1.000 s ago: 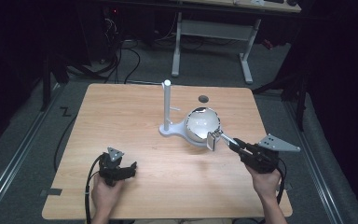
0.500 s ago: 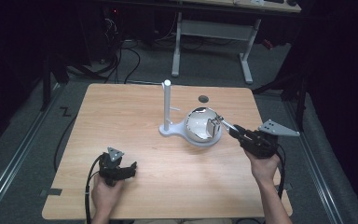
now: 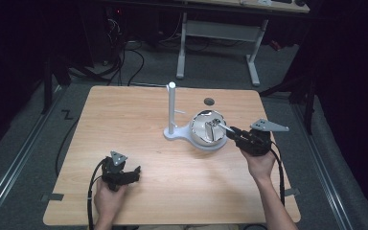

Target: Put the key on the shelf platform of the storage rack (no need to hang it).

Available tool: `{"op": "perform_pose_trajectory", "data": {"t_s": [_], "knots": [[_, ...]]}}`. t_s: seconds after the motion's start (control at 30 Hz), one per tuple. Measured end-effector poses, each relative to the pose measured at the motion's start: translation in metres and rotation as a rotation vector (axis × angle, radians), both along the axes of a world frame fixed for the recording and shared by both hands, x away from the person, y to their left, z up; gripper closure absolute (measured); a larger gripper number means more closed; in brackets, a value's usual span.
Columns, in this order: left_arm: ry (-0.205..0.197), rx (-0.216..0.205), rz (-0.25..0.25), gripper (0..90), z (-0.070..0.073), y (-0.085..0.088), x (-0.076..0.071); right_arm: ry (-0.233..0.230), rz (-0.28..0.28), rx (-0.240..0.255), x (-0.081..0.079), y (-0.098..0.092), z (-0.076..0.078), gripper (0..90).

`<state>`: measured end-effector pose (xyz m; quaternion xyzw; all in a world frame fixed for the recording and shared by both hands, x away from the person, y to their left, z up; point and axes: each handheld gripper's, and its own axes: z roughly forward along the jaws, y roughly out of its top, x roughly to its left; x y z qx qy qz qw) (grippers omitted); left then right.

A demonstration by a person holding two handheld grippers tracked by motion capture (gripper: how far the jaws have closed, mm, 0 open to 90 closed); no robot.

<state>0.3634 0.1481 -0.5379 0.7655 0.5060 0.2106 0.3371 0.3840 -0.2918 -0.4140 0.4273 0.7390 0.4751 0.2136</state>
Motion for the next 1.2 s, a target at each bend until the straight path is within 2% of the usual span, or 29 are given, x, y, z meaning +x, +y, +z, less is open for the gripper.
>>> {"op": "perform_pose_trajectory", "data": {"t_s": [0.83, 1.03, 1.2], "knots": [[0.000, 0.000, 0.000, 15.8, 0.000, 0.000, 0.000, 0.091, 0.007, -0.048, 0.033, 0.017, -0.028, 74.5], [0.000, 0.000, 0.000, 15.7, 0.000, 0.000, 0.000, 0.120, -0.003, -0.029, 0.043, 0.017, -0.037, 74.4], [0.000, 0.000, 0.000, 15.8, 0.000, 0.000, 0.000, 0.140, -0.013, -0.043, 0.049, 0.019, -0.044, 74.3]]}}
